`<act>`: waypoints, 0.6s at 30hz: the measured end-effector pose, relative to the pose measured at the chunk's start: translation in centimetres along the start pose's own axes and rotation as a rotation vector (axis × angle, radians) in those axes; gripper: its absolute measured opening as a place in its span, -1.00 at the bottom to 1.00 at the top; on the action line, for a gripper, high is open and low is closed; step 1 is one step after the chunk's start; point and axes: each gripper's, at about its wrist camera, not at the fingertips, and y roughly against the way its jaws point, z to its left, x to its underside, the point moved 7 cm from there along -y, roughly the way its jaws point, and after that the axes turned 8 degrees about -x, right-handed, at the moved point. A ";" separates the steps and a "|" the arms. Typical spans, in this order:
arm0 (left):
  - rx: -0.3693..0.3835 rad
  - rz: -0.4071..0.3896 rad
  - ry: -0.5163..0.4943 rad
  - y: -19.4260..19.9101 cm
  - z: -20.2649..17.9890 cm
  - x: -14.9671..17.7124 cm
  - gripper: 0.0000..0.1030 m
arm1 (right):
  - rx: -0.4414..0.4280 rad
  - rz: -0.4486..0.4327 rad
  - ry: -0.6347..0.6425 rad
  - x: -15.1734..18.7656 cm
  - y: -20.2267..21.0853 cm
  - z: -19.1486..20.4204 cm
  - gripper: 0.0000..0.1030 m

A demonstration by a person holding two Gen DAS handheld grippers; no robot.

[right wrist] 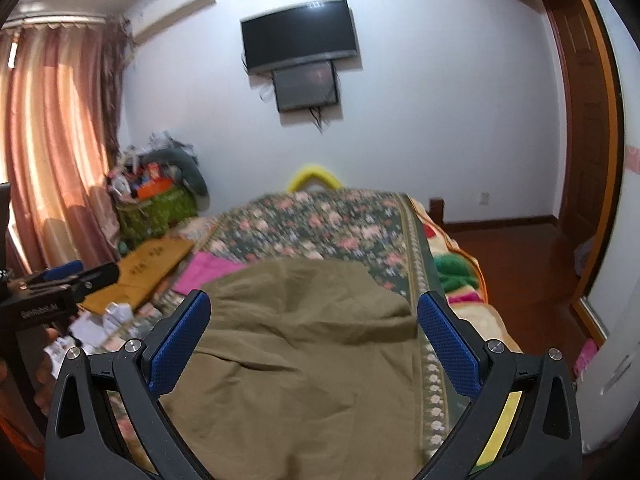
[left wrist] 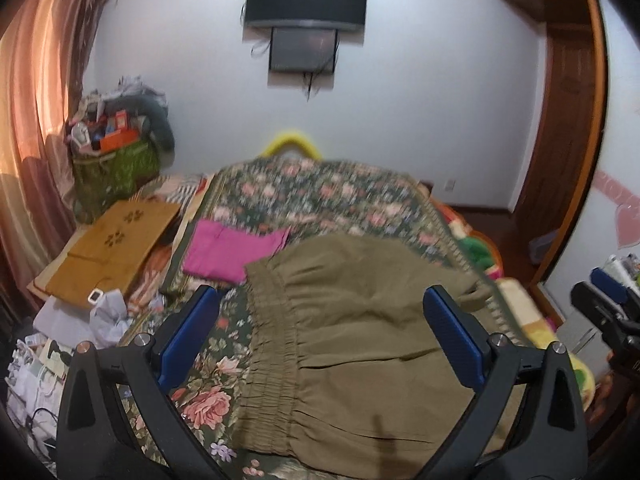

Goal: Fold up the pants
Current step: 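Lower the left tool to the elastic waistband while the right tool lowers to the pant leg hem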

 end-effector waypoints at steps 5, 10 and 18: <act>-0.021 0.100 -0.005 -5.2 1.6 1.1 1.00 | 0.038 0.103 0.008 1.7 -3.3 -2.8 1.00; -0.036 0.183 -0.043 -9.8 3.1 1.8 0.97 | 0.032 0.209 -0.040 3.3 -6.3 -6.0 0.99; -0.021 0.369 -0.100 -15.9 5.1 4.3 0.78 | -0.002 0.363 -0.129 5.2 -10.0 -10.3 0.78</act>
